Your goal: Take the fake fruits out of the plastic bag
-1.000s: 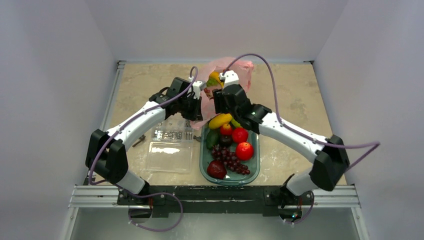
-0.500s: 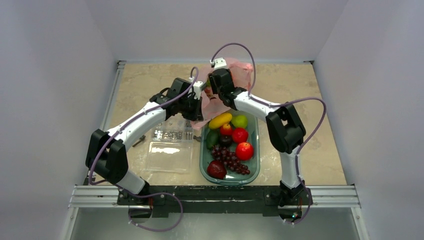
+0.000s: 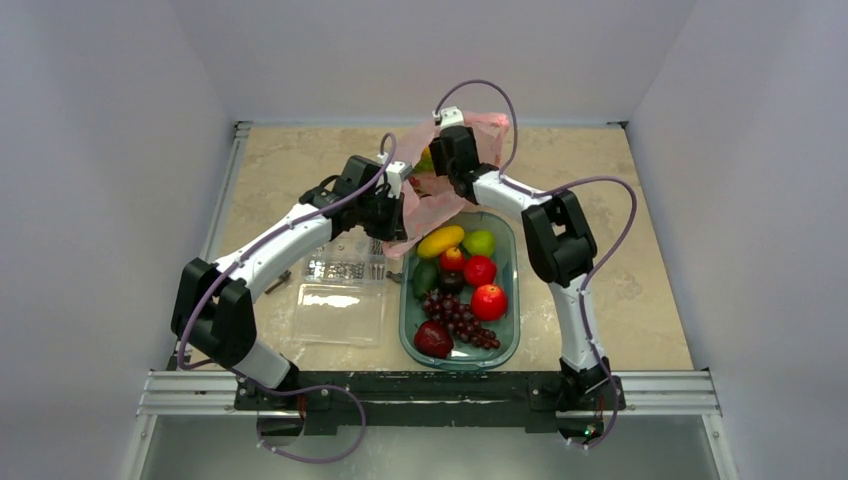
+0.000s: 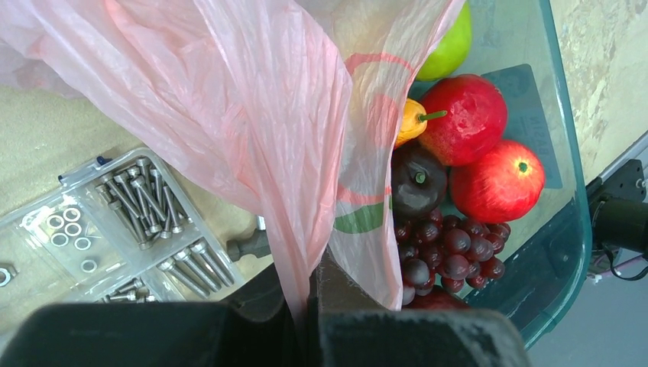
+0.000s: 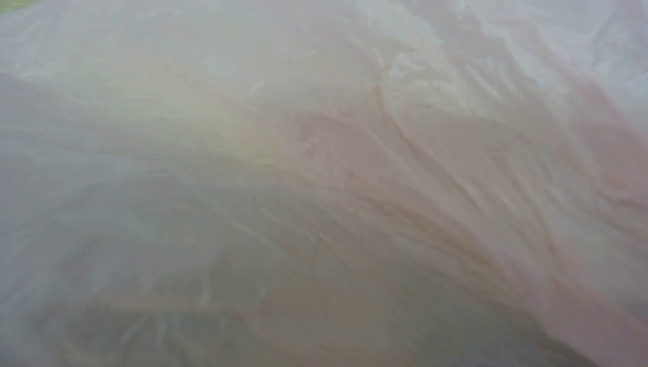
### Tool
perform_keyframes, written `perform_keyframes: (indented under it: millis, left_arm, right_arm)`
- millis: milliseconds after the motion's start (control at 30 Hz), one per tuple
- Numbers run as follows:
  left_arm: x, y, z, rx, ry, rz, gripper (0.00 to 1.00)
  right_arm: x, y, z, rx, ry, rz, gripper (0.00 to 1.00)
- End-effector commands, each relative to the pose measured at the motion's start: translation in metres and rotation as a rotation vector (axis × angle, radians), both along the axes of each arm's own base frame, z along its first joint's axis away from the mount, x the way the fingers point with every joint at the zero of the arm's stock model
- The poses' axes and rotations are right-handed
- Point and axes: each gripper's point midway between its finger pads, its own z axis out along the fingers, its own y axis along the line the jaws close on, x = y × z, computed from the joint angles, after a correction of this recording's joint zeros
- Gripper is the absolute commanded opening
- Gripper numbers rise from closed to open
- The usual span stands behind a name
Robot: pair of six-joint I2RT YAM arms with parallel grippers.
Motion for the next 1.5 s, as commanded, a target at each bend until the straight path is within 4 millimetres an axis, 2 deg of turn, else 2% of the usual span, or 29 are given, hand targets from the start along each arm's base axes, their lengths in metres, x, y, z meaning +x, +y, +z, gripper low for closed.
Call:
perform_keyframes:
  millis: [0, 100, 333, 500, 667, 867, 1033, 1133, 1167, 1267, 1467]
  left_arm:
    - [0.005, -0.01, 0.007, -0.038, -0.019, -0.009, 0.0]
    - [0.005, -0.01, 0.006, -0.039, -0.016, -0.01, 0.0]
    - [0.004, -0.013, 0.003, -0.048, -0.001, -0.015, 0.0]
    - [0.004, -0.013, 0.003, -0.051, -0.002, -0.017, 0.0]
    - [0.003, -0.014, 0.001, -0.051, 0.002, -0.022, 0.0]
    - [0.001, -0.017, -0.004, -0.062, 0.026, -0.026, 0.0]
    - [0.002, -0.02, 0.001, -0.079, 0.023, -0.027, 0.0]
    - [0.001, -0.022, 0.002, -0.086, 0.029, -0.032, 0.0]
    - [0.001, -0.022, 0.003, -0.086, 0.028, -0.034, 0.0]
    - [0.002, -0.021, 0.002, -0.074, 0.023, -0.035, 0.0]
    - [0.003, -0.02, 0.004, -0.072, 0.018, -0.034, 0.0]
  right_arm:
    - [0.027, 0.001, 0.026, 0.027, -0.076, 0.015, 0.61]
    - [0.033, -0.002, 0.025, 0.036, -0.085, 0.016, 0.68]
    - [0.047, 0.001, 0.008, 0.015, -0.066, 0.016, 0.69]
    - [0.054, 0.002, -0.007, -0.006, -0.055, 0.008, 0.59]
    - [0.059, 0.003, -0.015, -0.018, -0.053, 0.008, 0.45]
    - [0.06, 0.002, 0.002, 0.011, -0.069, -0.02, 0.21]
    - [0.043, 0.005, 0.029, 0.072, -0.059, -0.022, 0.04]
    - [0.025, 0.003, 0.045, 0.118, -0.06, -0.013, 0.0]
    - [0.018, 0.002, 0.045, 0.127, -0.048, -0.005, 0.0]
    - [0.003, 0.002, 0.062, 0.163, -0.039, 0.014, 0.0]
    - [-0.018, 0.014, 0.088, 0.243, 0.005, 0.079, 0.0]
